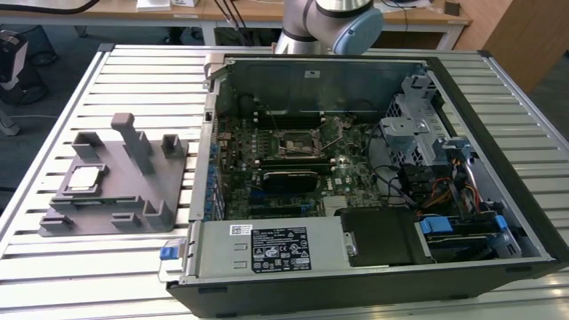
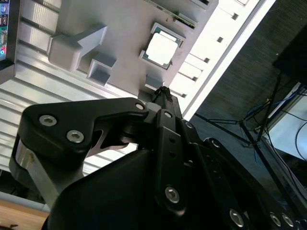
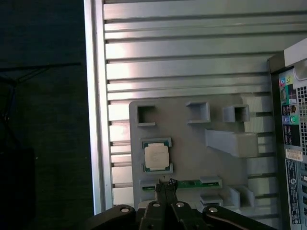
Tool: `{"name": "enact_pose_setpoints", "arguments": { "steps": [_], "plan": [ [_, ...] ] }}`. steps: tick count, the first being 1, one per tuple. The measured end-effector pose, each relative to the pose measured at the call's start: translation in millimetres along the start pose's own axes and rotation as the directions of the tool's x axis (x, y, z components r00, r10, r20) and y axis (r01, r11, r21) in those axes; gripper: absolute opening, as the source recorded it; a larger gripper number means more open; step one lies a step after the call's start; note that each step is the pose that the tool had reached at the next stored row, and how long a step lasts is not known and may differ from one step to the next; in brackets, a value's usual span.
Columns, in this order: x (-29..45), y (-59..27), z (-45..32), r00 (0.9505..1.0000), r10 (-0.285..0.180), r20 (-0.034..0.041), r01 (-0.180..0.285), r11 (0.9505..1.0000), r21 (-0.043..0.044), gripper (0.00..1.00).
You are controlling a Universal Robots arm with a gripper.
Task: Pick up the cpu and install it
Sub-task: 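Pick up the cpu and move it towards the insertion slot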
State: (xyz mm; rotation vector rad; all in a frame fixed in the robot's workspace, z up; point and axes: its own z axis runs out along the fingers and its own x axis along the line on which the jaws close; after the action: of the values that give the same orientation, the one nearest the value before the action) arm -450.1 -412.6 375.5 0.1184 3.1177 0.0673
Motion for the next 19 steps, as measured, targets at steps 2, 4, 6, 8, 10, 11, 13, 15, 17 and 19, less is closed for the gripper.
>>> {"name": "enact_pose_setpoints", "arguments": {
  "steps": [2,4,6,8,10,11,13,15,17,19],
  "plan": [
    [0.0,-0.1,0.4,1.0,0.0,-0.0011,0.0,1.0,0.0,0.11],
    [0.0,-0.2,0.6,1.0,0.0,-0.0017,0.0,1.0,0.0001,0.11],
    [0.0,-0.2,0.8,1.0,0.0,-0.0018,0.0,1.0,0.0001,0.11],
    [0.0,-0.2,1.1,1.0,0.0,-0.0019,0.0,1.0,0.0,0.11],
    [0.0,-0.2,1.6,1.0,0.0,-0.0026,0.0,1.0,0.0001,0.11],
    [0.0,-0.3,1.8,1.0,0.0,-0.003,0.0,1.0,0.0002,0.11],
    [0.0,-0.3,2.4,1.0,0.0,-0.0029,0.0,1.0,0.0002,0.11],
    [0.0,-0.4,4.3,1.0,0.0,-0.0029,0.0,1.0,0.0006,0.11],
    [0.0,-0.6,7.1,1.0,-0.001,-0.004,0.001,1.0,0.0031,0.11],
    [0.1,-0.6,10.0,1.0,-0.001,-0.0051,0.001,1.0,0.0058,0.11]
  ]
}}
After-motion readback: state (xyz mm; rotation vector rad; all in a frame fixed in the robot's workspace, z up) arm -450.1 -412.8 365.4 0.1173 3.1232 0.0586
